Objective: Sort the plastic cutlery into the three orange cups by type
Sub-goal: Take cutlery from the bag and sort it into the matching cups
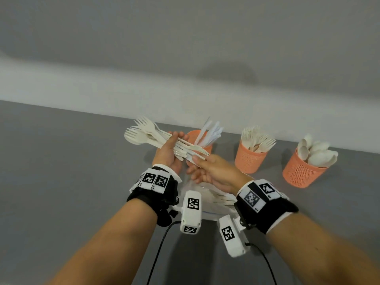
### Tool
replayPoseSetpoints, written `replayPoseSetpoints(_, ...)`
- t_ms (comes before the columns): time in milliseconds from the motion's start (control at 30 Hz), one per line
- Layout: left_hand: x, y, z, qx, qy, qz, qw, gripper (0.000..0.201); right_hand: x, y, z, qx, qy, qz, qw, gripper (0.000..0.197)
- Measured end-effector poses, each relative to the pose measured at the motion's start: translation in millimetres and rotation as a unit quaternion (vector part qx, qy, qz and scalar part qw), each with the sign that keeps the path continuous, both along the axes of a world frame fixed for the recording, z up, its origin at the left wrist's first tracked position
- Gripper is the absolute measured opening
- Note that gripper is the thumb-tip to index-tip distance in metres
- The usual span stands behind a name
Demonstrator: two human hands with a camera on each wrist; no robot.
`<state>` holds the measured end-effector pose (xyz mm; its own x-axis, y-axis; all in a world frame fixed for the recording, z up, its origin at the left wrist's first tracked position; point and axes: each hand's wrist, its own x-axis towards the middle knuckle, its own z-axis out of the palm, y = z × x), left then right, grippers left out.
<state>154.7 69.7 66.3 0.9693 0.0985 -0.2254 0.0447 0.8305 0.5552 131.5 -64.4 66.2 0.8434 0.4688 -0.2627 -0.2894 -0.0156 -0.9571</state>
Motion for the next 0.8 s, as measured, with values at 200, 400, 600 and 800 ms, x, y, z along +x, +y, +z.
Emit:
replayPoseSetpoints(200, -6, -6, 10, -0.004, 0.015, -0.008, 1.000, 0.023, -2, -19, -5, -0.014, -0.018, -0.046, 0.999, 0.016)
replayPoseSetpoints(400, -18, -19, 24, 0.007, 0.028, -0.039, 0.999, 0.024, -3, -33, -1, 0.063, 0.023, 0.005, 0.998, 0.036)
replayPoseSetpoints(600, -33, -34, 40, 0.071, -0.012, -0.072, 0.995, 0.034, -3, -32, -5, 0.115, 0.017, 0.001, 0.993, 0.022)
replayPoseSetpoints(800, -36, -37, 43, 0.052, -0.001, -0.060, 0.997, 0.037, -1, -37, -12, 0.124, 0.022, -0.050, 0.991, 0.012)
